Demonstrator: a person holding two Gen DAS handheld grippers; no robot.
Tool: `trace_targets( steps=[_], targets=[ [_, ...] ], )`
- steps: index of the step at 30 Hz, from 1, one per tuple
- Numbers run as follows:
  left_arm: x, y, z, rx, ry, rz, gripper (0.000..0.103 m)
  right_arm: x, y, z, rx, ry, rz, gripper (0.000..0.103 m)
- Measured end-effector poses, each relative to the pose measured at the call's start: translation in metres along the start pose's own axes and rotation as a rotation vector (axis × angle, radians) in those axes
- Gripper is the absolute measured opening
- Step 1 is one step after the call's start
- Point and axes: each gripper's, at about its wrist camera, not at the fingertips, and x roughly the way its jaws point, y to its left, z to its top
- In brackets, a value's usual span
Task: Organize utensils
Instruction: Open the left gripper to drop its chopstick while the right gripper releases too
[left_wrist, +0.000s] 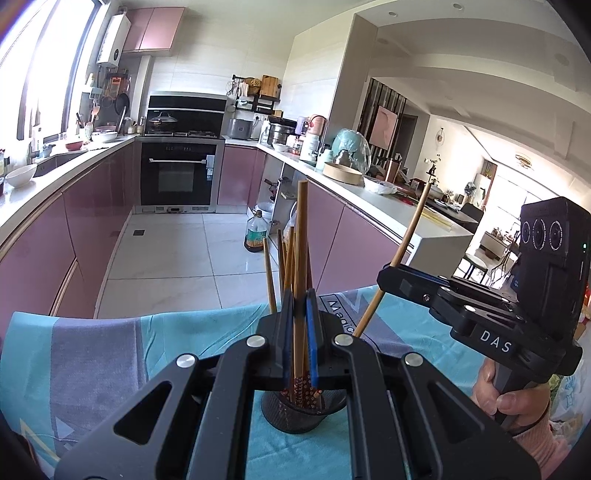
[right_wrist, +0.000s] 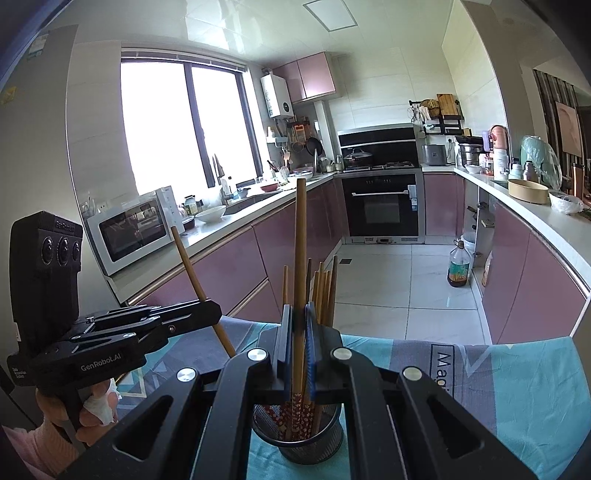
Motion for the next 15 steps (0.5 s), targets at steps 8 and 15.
trace_targets(
  steps=[8,15],
  targets=[
    [0.006,0.002,0.004,0.002,0.026,0.002,0.007,0.006,-0.001,-0.003,-0.001,0.024,-0.007,0.005],
    [0.007,0.005,0.003,0.005,0.045,0.002,0.007,0.012,-0.001,-0.004,0.001,0.043,-0.013,0.005]
  ],
)
